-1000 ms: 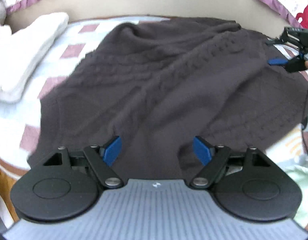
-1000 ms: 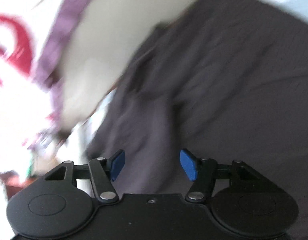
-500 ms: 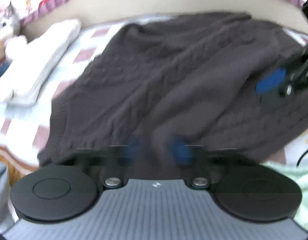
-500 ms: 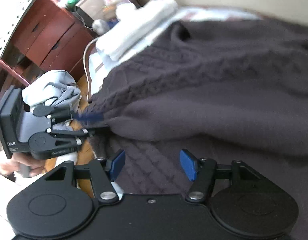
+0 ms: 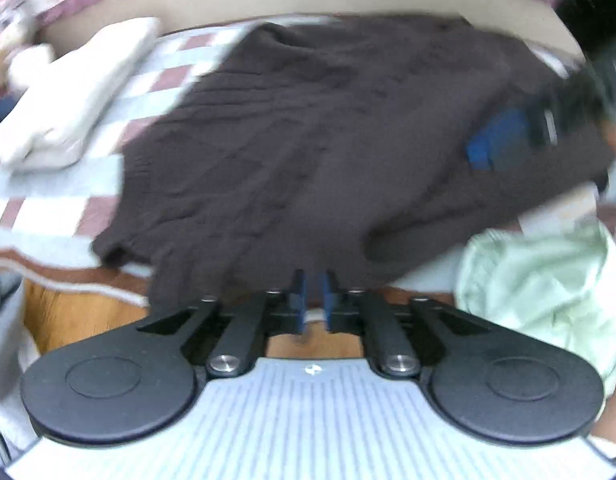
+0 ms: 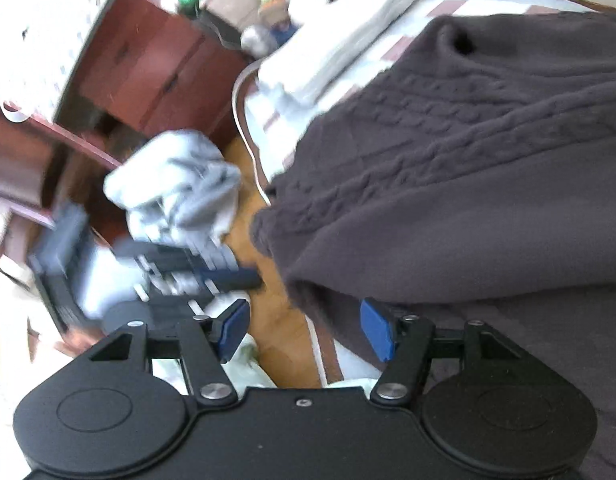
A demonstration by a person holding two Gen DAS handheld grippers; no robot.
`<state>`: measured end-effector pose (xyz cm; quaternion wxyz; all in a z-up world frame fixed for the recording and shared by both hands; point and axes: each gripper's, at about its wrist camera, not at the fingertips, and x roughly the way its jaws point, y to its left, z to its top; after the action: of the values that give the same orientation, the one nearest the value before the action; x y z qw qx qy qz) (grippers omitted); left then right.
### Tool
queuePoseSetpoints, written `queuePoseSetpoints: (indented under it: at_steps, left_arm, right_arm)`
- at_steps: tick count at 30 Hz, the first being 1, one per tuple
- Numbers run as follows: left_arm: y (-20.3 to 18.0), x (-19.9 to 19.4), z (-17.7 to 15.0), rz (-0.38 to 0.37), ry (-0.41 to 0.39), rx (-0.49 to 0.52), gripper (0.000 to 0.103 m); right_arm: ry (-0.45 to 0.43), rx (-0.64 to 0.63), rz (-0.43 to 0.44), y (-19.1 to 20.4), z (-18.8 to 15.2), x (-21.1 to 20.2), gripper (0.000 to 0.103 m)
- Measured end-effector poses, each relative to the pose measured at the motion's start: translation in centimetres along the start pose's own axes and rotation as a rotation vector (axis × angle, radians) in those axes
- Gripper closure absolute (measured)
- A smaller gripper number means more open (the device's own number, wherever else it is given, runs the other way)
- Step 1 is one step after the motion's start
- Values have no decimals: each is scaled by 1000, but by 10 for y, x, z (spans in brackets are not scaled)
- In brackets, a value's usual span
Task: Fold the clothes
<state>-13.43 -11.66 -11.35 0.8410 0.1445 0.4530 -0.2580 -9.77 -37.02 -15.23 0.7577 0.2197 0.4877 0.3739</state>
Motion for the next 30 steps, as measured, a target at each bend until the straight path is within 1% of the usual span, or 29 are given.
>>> queuePoseSetpoints:
  at_steps: [2,3,6,8,9,11,12,16,17,19,20,21,22,23,24,25,26,27,28,29,30]
  left_arm:
    - [27,-5,0,9,-24,-128,37]
    - [42,-5,-2,1,-20,-210,37]
    - [91,5,-14,-62,33,-515,37]
    - [113,13,-27,-97,44,-694,37]
    - [117,16,-30,-74,61,-743,37]
    - [116,22,-32,25,117,-780,37]
    - [113,24,-31,47,120,-778,37]
    - [103,23,-23,52,14,-738,37]
    - [101,23,-20,49,-15,-716,36]
    - [92,26,-14,41,-63,-640,34]
    - [87,29,-11,46,-76,-581,31]
    - [81,33,-8,52,-89,-523,30]
    - [75,37,-6,62,-93,-463,30]
    - [69,42,-5,78,-91,-404,33]
    - [63,45,-6,86,-103,-348,55]
    - [59,47,-8,82,-124,-300,77]
    - [55,47,-8,82,-127,-262,91]
    - [49,44,-7,114,-122,-227,91]
    - [43,40,-4,166,-121,-190,92]
    - [36,32,-3,200,-123,-158,92]
    - [30,20,-1,214,-130,-132,92]
  right_arm:
    - [39,-13,-14,6,-2,16,36]
    - [51,-8,-13,7,-3,22,36]
    - [74,11,-5,10,-5,41,36]
    - [82,30,-14,15,0,59,36]
    - [75,36,-62,20,2,66,36]
    - [60,46,-165,31,6,80,36]
    - [49,65,-168,30,4,85,36]
    - [3,146,-162,26,-4,101,36]
    - [-8,166,-160,25,-6,105,35]
    - [-42,158,-110,24,-18,105,36]
    - [-51,148,-80,24,-23,103,38]
    - [-54,130,-73,22,-26,102,44]
    - [-56,113,-67,20,-29,100,54]
    - [-56,104,-76,17,-29,100,61]
    - [-57,96,-86,14,-28,100,73]
    - [-62,93,-80,11,-26,100,78]
    - [-67,91,-73,9,-24,101,80]
    - [-75,81,-63,9,-24,100,82]
    - [-79,58,-44,13,-23,98,83]
    - [-82,34,-24,17,-23,97,84]
    - [-74,22,-11,23,-24,93,84]
